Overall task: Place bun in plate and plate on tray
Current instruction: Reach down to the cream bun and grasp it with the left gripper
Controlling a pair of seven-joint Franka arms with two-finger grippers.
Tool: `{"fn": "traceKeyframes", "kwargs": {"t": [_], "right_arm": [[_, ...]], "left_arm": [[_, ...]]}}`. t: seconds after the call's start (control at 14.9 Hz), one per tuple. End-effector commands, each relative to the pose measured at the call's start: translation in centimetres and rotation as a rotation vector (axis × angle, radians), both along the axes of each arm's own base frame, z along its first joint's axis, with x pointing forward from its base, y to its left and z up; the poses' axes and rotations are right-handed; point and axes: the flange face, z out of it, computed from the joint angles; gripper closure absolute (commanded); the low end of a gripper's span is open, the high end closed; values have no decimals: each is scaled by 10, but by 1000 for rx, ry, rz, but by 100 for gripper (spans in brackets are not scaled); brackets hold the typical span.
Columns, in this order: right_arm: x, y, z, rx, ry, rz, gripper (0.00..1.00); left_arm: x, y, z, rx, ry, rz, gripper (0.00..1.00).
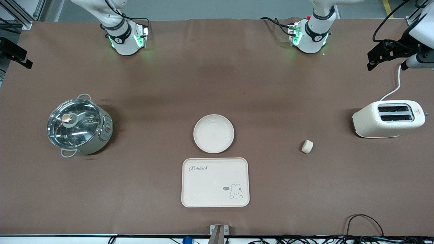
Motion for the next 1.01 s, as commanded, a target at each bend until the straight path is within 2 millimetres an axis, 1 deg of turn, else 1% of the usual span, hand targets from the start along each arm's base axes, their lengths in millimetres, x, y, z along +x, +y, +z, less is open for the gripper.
{"fn": "traceKeyframes", "kwargs": {"t": [0.0,0.13,0.2,0.34,0.47,0.54,0.67,0.81,0.94], "right_arm": [[-9,5,5,3,3,25,0],[-6,4,5,2,-14,25,0],[-4,5,6,0,-26,29,0],[-4,7,8,1,-31,34,0],[-5,9,5,1,-20,36,0],[-4,15,6,-2,-25,49,0],[-1,16,6,-8,-35,52,0],[8,16,-2,-8,-41,51,0],[15,14,-5,-8,-53,49,0]], "left_arm": [[7,-2,-1,-16,17,-19,0],[18,-8,-17,-5,46,-13,0],[32,-6,-29,-3,58,-21,0],[55,-9,-59,3,70,-29,0],[76,-10,-94,-11,55,-9,0],[87,-10,-118,-15,49,-9,0],[101,-14,-168,-20,57,-13,0],[107,-18,-219,-24,58,-20,0],[110,-18,-269,-31,28,-25,0]]}}
